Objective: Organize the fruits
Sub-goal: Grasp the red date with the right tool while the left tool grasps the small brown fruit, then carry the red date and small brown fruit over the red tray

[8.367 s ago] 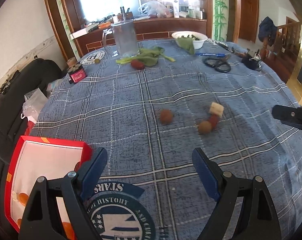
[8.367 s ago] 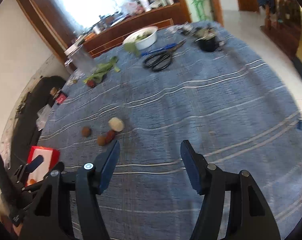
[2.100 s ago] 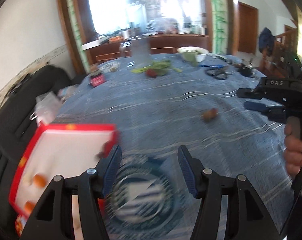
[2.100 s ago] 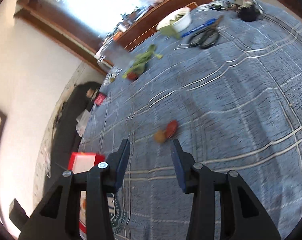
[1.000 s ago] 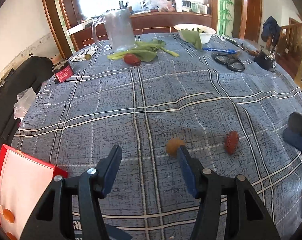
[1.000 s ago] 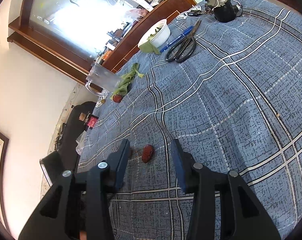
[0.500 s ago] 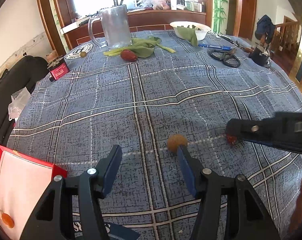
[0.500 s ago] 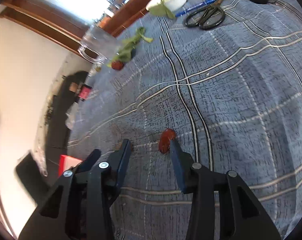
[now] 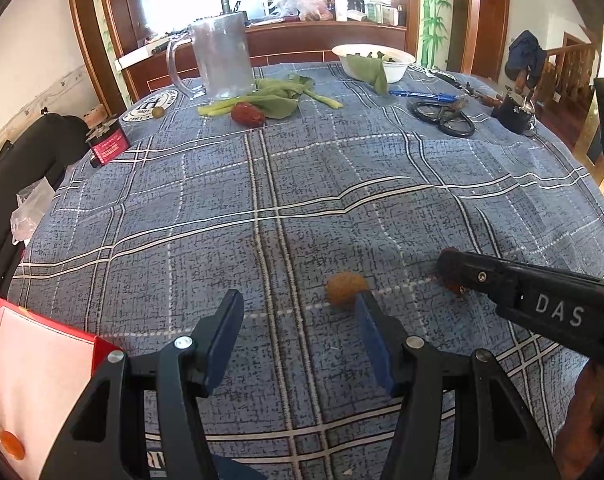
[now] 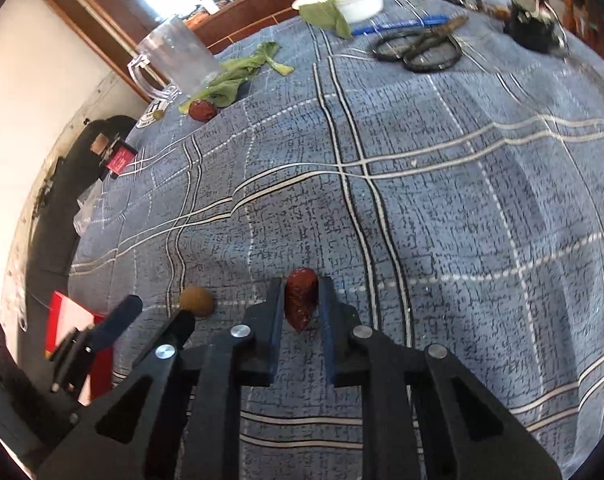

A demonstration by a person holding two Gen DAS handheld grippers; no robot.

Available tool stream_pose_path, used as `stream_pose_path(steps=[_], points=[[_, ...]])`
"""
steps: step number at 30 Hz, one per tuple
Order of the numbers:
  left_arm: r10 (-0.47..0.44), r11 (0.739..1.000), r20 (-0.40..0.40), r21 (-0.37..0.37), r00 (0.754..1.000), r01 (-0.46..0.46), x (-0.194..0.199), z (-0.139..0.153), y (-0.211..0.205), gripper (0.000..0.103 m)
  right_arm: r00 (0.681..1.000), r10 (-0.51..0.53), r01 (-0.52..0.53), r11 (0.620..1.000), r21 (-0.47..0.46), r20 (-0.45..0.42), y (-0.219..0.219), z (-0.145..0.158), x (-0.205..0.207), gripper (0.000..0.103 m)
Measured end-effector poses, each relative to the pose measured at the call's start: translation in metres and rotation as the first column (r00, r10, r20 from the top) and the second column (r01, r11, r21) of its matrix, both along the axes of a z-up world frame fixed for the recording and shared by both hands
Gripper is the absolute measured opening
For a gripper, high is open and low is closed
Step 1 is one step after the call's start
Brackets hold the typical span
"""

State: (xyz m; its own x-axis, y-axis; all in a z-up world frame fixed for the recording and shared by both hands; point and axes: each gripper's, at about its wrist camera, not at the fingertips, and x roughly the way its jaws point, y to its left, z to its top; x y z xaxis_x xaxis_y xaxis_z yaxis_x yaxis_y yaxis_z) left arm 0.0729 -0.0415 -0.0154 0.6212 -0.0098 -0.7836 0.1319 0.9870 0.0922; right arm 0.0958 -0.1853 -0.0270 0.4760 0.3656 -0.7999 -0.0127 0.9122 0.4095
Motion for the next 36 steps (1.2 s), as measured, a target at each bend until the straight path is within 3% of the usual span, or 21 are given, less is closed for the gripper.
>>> stream_pose_path(steps=[10, 18, 30, 36], points=[[-0.021, 1.000, -0.028, 0.012, 0.999, 0.021, 0.004, -0.008, -0.019, 0.057, 0.995, -0.054, 0.051, 0.998, 0.042, 0.079, -0.033, 0.015, -0.008, 0.019], [-0.037, 0.999, -0.037, -0.020, 0.999, 0.037, 0.007, -0.010, -0.023, 0.022, 0.997, -0.047, 0.043, 0.997, 0.060, 0.067, -0.035, 0.015, -0.006, 0.019], [0.002, 0.998, 0.008, -0.066, 1.000, -0.001, -0.015, 0.009, -0.006, 0.021, 0.996, -0.040, 0.035, 0.997, 0.067, 0.075, -0.032, 0.017, -0.008, 0.019], [0.060, 0.998, 0.089, -0.008, 0.994, -0.060, -0.036, 0.024, 0.000, 0.021, 0.995, -0.038, 0.032, 0.997, 0.066, 0.089, -0.030, 0.020, -0.011, 0.019]])
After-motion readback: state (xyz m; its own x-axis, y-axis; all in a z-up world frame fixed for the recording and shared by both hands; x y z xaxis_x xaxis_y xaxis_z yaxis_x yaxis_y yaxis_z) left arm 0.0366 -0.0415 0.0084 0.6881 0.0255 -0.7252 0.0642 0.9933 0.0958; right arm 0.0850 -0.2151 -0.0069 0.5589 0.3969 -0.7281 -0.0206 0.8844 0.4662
